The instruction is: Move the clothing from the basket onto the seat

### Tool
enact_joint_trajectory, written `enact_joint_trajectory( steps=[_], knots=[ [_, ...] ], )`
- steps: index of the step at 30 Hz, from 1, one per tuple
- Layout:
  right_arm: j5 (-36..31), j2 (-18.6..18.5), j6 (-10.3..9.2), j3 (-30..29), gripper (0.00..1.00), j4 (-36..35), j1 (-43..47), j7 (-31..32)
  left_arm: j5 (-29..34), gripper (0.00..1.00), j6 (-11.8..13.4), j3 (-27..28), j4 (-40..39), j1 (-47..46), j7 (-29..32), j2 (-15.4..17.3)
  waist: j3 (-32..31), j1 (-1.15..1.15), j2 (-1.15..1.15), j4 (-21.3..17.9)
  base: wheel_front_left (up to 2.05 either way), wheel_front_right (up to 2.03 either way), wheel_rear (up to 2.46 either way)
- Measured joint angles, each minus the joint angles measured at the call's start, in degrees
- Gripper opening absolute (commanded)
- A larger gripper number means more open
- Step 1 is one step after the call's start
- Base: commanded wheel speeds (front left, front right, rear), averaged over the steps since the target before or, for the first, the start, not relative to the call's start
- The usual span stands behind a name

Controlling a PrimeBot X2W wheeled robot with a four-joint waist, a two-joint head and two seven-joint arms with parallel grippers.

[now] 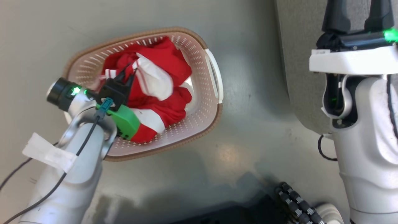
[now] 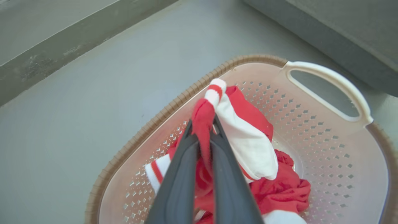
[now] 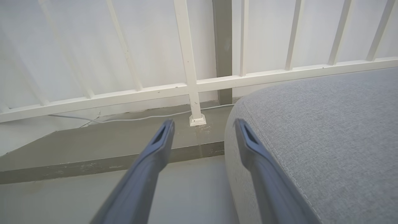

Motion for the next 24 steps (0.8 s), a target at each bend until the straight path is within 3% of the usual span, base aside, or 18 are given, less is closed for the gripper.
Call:
enact_joint_trajectory(
  steps=[7, 24],
  knots=[
    [-1.44, 0.01, 0.2, -0.34, 1.0, 3.75, 2.99, 0.0, -3.43, 0.0, 0.0, -2.0, -2.7, -0.04, 0.0, -1.98, -4.56, 0.0, 0.0, 1.91, 0.0, 0.0, 0.0],
    [-3.83, -0.01, 3.22, -3.67, 1.0, 10.49, 8.1, 0.0, -10.69, 0.0, 0.0, -2.09, -6.44, -6.06, 0.0, -3.7, -17.58, 0.0, 0.0, 8.37, 0.0, 0.0, 0.0]
  ],
)
